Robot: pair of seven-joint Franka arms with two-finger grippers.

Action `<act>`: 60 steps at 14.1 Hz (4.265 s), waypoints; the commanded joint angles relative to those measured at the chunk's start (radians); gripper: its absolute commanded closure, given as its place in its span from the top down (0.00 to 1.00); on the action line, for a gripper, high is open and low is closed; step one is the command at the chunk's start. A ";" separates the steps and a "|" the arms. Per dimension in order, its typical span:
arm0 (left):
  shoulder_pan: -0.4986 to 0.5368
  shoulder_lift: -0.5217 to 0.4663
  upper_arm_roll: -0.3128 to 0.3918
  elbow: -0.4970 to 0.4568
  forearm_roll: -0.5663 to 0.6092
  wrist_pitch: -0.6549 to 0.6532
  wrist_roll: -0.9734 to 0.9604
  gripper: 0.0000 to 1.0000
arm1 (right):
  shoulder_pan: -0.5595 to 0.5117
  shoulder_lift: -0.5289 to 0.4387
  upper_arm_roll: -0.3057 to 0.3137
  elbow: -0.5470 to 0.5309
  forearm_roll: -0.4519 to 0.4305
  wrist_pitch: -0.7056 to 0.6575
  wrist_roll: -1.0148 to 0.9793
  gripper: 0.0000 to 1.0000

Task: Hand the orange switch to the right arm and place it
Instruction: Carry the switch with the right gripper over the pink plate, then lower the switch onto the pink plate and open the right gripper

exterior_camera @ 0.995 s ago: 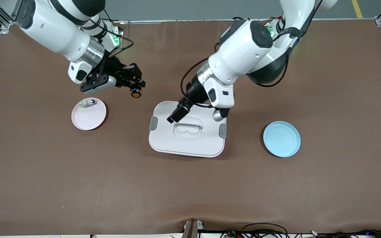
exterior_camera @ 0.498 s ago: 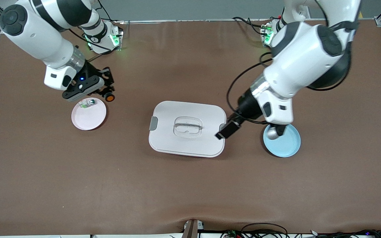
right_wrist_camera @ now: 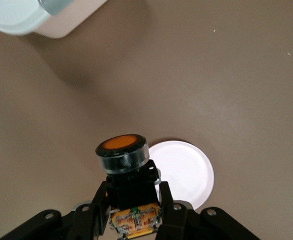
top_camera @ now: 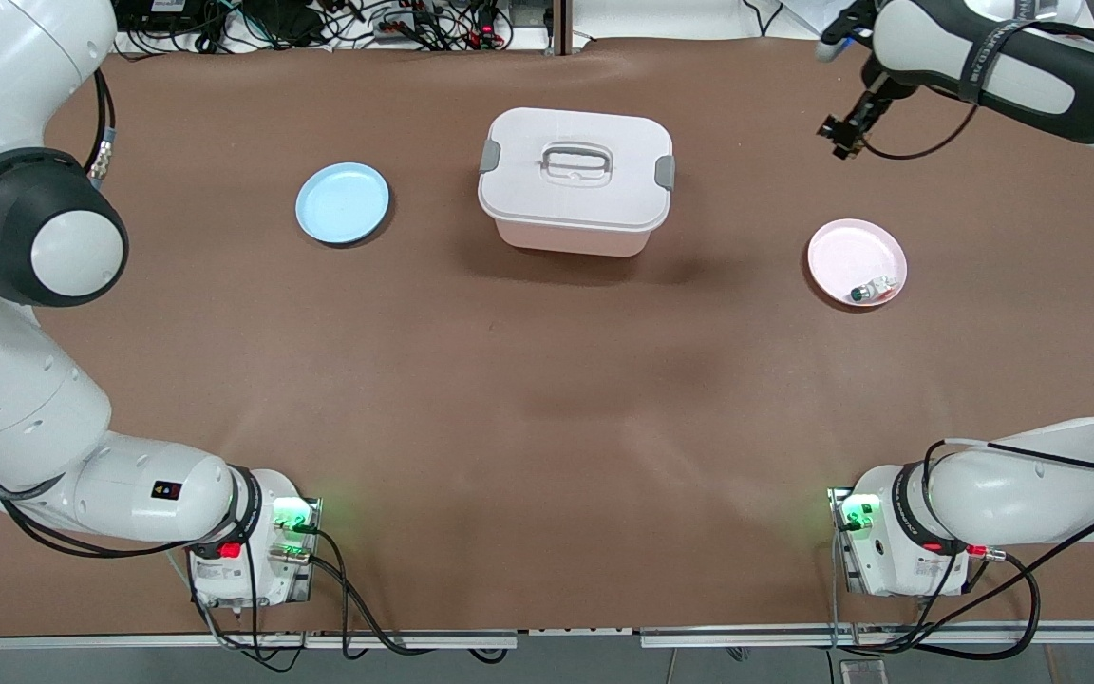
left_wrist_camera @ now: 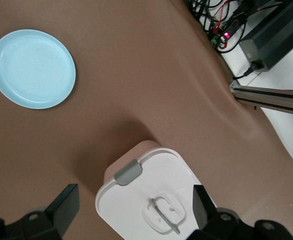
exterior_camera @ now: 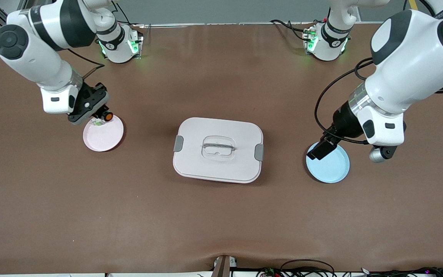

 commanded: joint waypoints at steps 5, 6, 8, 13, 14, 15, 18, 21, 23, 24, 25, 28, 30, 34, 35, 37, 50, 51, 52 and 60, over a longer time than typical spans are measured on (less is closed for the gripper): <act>0.030 -0.015 -0.004 -0.012 0.034 -0.185 0.242 1.00 | -0.116 -0.036 0.016 -0.160 -0.071 0.219 -0.302 0.06; 0.040 -0.018 -0.004 -0.010 0.034 -0.194 0.291 1.00 | -0.126 -0.035 0.016 -0.172 -0.071 0.251 -0.350 0.06; 0.068 -0.035 -0.002 -0.010 0.035 -0.207 0.362 1.00 | -0.159 -0.030 0.016 -0.192 -0.073 0.298 -0.431 0.06; 0.123 -0.048 -0.011 -0.010 0.090 -0.282 0.502 1.00 | -0.200 -0.010 0.015 -0.274 -0.076 0.414 -0.497 0.06; 0.123 -0.048 -0.011 -0.010 0.094 -0.299 0.502 1.00 | -0.205 -0.006 0.015 -0.290 -0.076 0.440 -0.525 0.06; 0.122 -0.048 -0.007 -0.010 0.092 -0.311 0.502 1.00 | -0.209 0.004 0.015 -0.304 -0.078 0.465 -0.551 0.06; 0.119 -0.057 0.001 -0.010 0.094 -0.330 0.508 1.00 | -0.232 0.057 0.015 -0.312 -0.085 0.482 -0.612 0.06; 0.094 -0.109 0.050 -0.026 0.129 -0.330 0.534 1.00 | -0.275 0.129 0.015 -0.311 -0.088 0.542 -0.631 0.08; 0.083 -0.144 0.071 -0.036 0.143 -0.331 0.560 1.00 | -0.292 0.178 0.016 -0.311 -0.088 0.597 -0.680 0.08; 0.083 -0.166 0.077 -0.065 0.143 -0.330 0.566 1.00 | -0.294 0.197 0.016 -0.311 -0.088 0.605 -0.687 0.08; 0.085 -0.193 0.081 -0.078 0.143 -0.330 0.584 1.00 | -0.295 0.214 0.016 -0.311 -0.088 0.617 -0.688 0.07; 0.083 -0.222 0.081 -0.086 0.144 -0.330 0.683 1.00 | -0.294 0.270 0.016 -0.311 -0.088 0.675 -0.691 0.07; 0.085 -0.227 0.084 -0.087 0.146 -0.328 0.788 1.00 | -0.288 0.292 0.016 -0.311 -0.088 0.690 -0.691 0.07; 0.087 -0.235 0.169 -0.087 0.160 -0.328 1.027 1.00 | -0.289 0.356 0.016 -0.307 -0.088 0.764 -0.691 0.07; 0.087 -0.235 0.200 -0.087 0.160 -0.328 1.086 1.00 | -0.289 0.366 0.016 -0.307 -0.088 0.772 -0.689 0.07; 0.087 -0.236 0.223 -0.090 0.160 -0.328 1.150 1.00 | -0.289 0.382 0.016 -0.307 -0.088 0.778 -0.689 0.08; 0.057 -0.276 0.234 -0.135 0.196 -0.322 1.181 1.00 | -0.286 0.407 0.016 -0.350 -0.088 0.764 -0.675 0.15; 0.057 -0.282 0.234 -0.135 0.193 -0.326 1.181 1.00 | -0.286 0.412 0.016 -0.352 -0.088 0.764 -0.675 0.15; 0.056 -0.293 0.233 -0.136 0.193 -0.333 1.180 1.00 | -0.285 0.415 0.016 -0.352 -0.088 0.760 -0.675 0.15; 0.067 -0.295 0.228 -0.135 0.173 -0.389 1.197 1.00 | -0.271 0.412 0.018 -0.337 -0.088 0.727 -0.658 0.79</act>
